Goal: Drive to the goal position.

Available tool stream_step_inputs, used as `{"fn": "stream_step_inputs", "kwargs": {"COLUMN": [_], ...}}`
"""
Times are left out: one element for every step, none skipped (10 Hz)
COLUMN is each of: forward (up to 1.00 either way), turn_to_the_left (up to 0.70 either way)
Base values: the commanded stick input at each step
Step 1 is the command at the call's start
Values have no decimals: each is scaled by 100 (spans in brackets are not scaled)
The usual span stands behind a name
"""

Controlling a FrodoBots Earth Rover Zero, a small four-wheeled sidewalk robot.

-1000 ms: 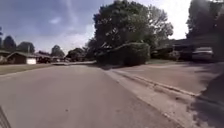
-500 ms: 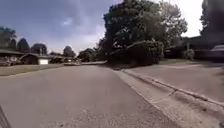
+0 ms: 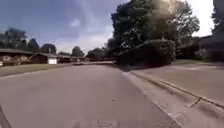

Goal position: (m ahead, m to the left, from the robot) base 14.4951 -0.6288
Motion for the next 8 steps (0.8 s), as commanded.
{"fn": "stream_step_inputs", "kwargs": {"forward": [70,70,70,70,70,70,70,70], "turn_to_the_left": [3,3,3,3,3,3,3,3]}}
